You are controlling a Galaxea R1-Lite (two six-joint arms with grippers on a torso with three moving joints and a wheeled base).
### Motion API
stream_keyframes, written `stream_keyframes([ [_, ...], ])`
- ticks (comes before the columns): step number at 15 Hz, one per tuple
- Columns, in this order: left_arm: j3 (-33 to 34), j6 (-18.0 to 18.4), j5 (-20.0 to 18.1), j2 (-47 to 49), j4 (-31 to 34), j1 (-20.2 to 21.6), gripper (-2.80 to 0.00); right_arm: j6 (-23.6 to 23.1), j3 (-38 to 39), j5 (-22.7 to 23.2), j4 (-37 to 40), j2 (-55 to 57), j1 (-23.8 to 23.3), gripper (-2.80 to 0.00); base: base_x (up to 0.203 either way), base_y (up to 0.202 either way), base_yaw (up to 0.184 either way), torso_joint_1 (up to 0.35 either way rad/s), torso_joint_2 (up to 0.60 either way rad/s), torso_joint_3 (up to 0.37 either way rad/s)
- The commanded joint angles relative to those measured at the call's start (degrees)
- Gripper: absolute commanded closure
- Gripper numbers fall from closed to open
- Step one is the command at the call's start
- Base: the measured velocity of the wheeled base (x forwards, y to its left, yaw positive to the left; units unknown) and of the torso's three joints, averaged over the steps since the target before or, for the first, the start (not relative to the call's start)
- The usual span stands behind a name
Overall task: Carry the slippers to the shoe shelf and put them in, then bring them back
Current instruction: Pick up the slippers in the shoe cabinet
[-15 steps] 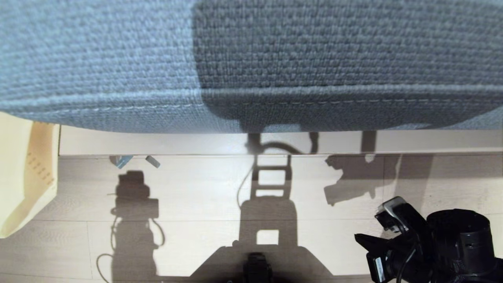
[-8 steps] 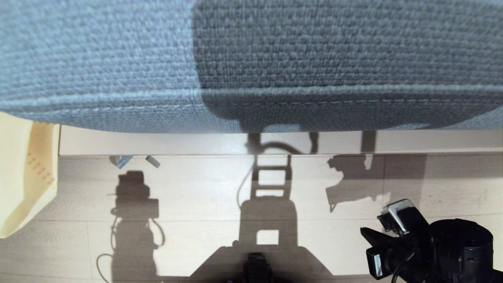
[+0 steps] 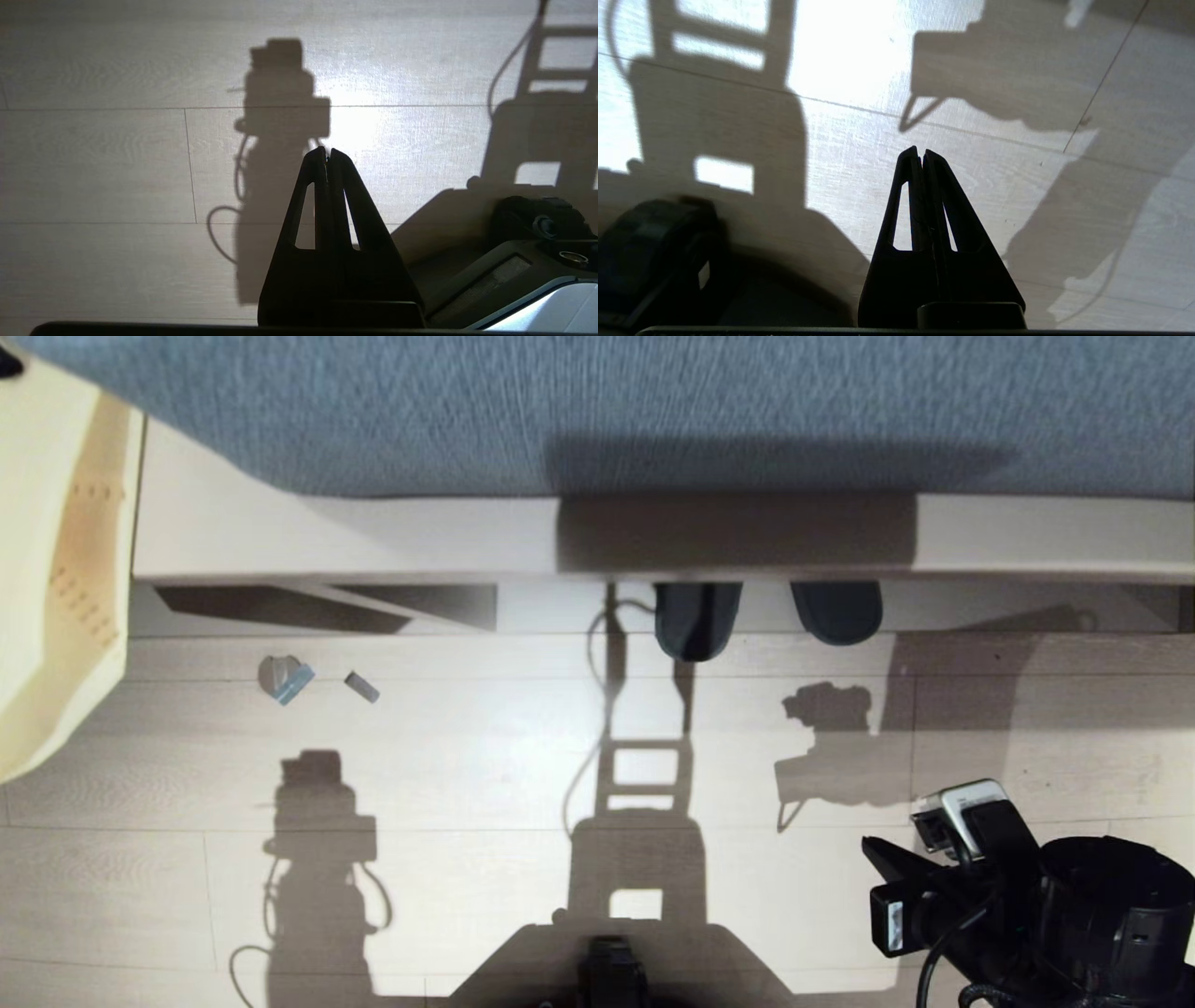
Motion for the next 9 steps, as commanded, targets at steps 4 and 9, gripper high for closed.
stream_keyframes([
  [4, 0.44, -0.03, -0.04, 0.05, -0.05, 0.02, 0.00, 0.07, -7.76, -3.68, -0.96, -0.19, -2.37, 0.00, -0.131, 0.000, 0.001, 0.002, 0.00, 0.001],
  [9, 0.44, 0.04, -0.04, 0.05, -0.05, 0.02, 0.00, -2.84, -17.73, -3.87, -1.07, 2.22, -5.29, 0.00, 0.000, 0.000, 0.000, 0.000, 0.00, 0.000],
])
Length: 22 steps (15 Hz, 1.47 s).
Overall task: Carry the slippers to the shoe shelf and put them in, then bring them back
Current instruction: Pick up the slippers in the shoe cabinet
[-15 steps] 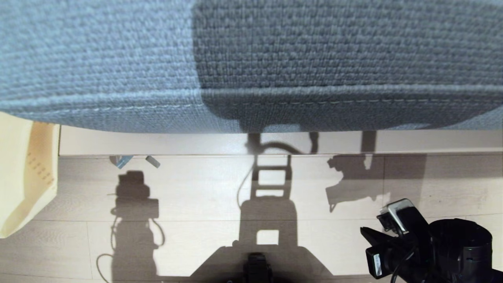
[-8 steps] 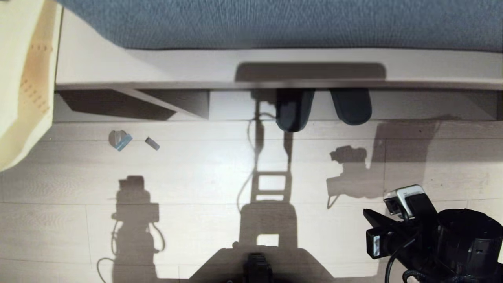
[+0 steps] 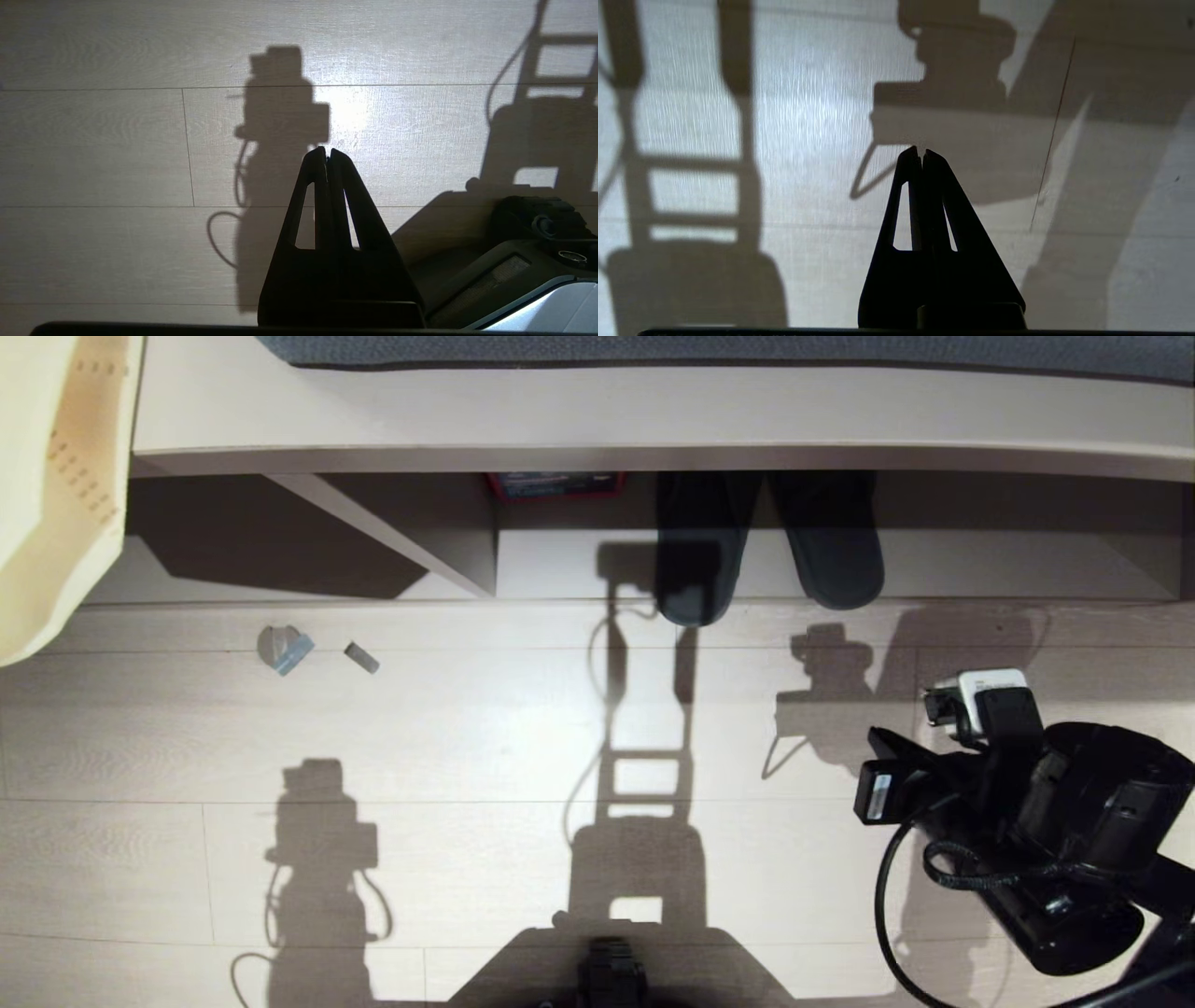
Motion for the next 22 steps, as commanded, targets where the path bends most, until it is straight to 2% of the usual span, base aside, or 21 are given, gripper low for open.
stream_keyframes([
  [1, 0.44, -0.08, 0.01, 0.05, -0.04, 0.02, 0.00, -2.00, -5.04, 0.55, -1.00, 1.75, -0.89, 0.00, 0.000, 0.000, 0.000, 0.000, 0.00, 0.000],
  [4, 0.44, 0.00, 0.07, 0.05, -0.04, 0.02, 0.00, -5.44, -12.95, 2.13, -2.85, 4.46, -0.98, 0.00, 0.000, 0.000, 0.000, 0.000, 0.00, 0.000],
  [6, 0.44, 0.00, -0.02, 0.05, -0.04, 0.02, 0.00, -6.82, -18.61, 3.79, -0.28, 4.89, -0.56, 0.00, 0.000, 0.000, 0.000, 0.000, 0.00, 0.000],
  [7, 0.44, 0.00, -0.02, 0.05, -0.04, 0.02, 0.00, -7.08, -21.07, 4.54, 2.04, 4.86, -0.09, -2.80, 0.000, 0.000, 0.000, 0.000, 0.00, 0.000],
  [10, 0.44, 0.18, 0.07, 0.05, -0.13, 0.02, 0.00, -6.94, -26.77, 7.00, 6.29, 5.09, 1.40, -2.80, 0.000, 0.000, 0.000, 0.000, 0.00, 0.000],
  [15, 0.44, 0.18, 0.07, 0.05, -0.13, 0.02, 0.00, -6.97, -34.63, 6.77, 8.27, 10.41, 2.35, -2.80, 0.000, 0.000, 0.000, 0.000, 0.00, 0.000],
  [20, 0.44, 0.09, 0.07, 0.05, -0.13, 0.02, 0.00, -12.27, -39.66, 3.68, -0.24, 15.64, 3.47, -2.80, 0.000, 0.000, 0.000, 0.000, 0.00, 0.000],
  [22, 0.44, -0.17, 0.07, 0.05, -0.13, 0.02, 0.00, -13.79, -42.65, 3.06, -1.33, 16.60, 3.72, -2.80, 0.000, 0.000, 0.000, 0.000, 0.00, 0.000],
])
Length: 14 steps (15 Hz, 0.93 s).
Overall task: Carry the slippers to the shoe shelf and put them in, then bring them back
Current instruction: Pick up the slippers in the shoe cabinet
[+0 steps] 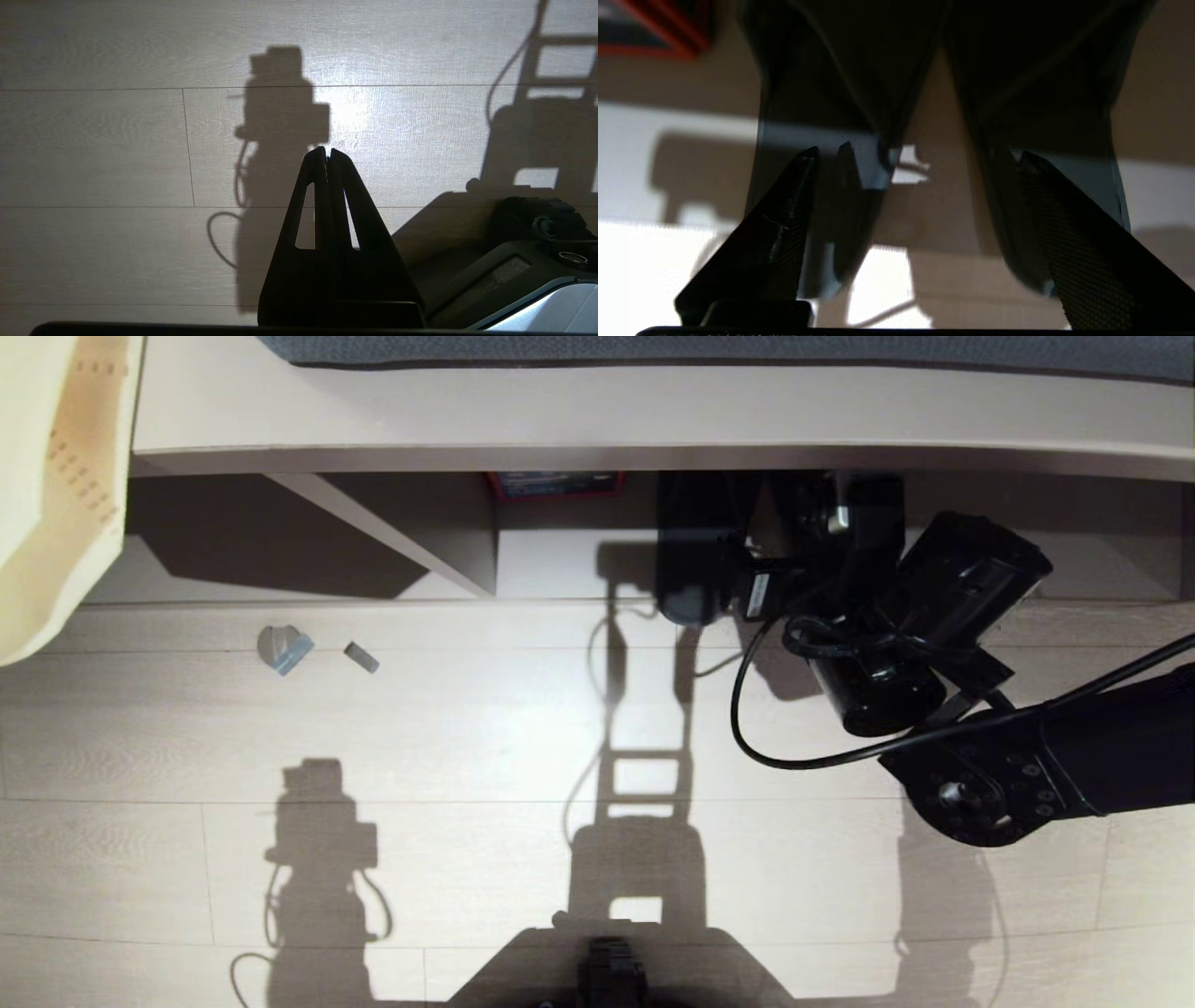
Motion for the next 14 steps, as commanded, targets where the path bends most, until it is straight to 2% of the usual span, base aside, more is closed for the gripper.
stream_keyframes([
  [1, 0.44, -0.26, -0.01, 0.05, -0.03, 0.02, 0.00, -1.20, -2.77, -0.71, -0.39, 1.80, 0.26, -2.80, 0.000, 0.000, 0.000, 0.000, 0.00, 0.000],
  [14, 0.44, -0.43, -0.01, 0.05, 0.06, 0.02, 0.00, -6.61, -12.78, -2.88, 5.62, 4.78, 0.26, -2.80, 0.000, 0.000, 0.000, 0.000, 0.00, 0.000],
])
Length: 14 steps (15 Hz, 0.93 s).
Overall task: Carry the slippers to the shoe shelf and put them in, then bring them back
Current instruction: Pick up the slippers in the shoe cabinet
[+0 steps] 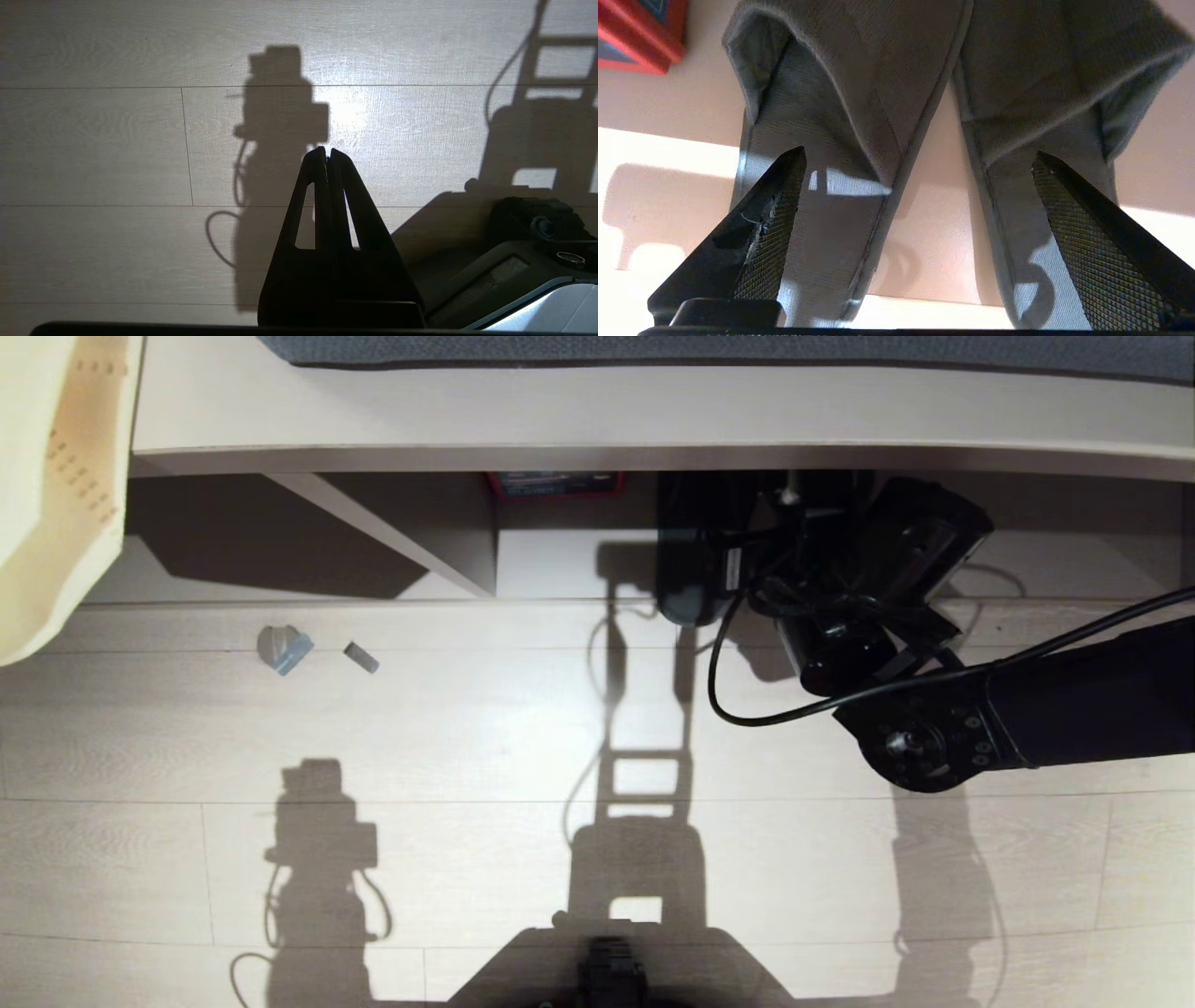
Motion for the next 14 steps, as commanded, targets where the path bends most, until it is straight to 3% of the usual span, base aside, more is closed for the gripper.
stream_keyframes([
  [1, 0.44, -0.16, 0.01, 0.05, -0.03, 0.02, 0.00, -1.25, -2.21, -0.17, -0.28, 0.60, 0.03, -2.80, 0.000, 0.000, 0.000, 0.000, 0.00, 0.000],
  [4, 0.44, -0.16, 0.01, 0.05, -0.03, 0.02, 0.00, -3.20, -6.11, -0.17, 0.80, 2.41, -0.05, -2.80, 0.000, 0.000, 0.000, 0.000, 0.00, 0.000],
  [14, 0.44, -0.25, 0.01, 0.05, -0.03, 0.02, 0.00, -5.81, -5.93, -0.35, 1.30, 1.61, -0.40, -2.80, 0.000, 0.000, 0.000, 0.000, 0.00, 0.000],
])
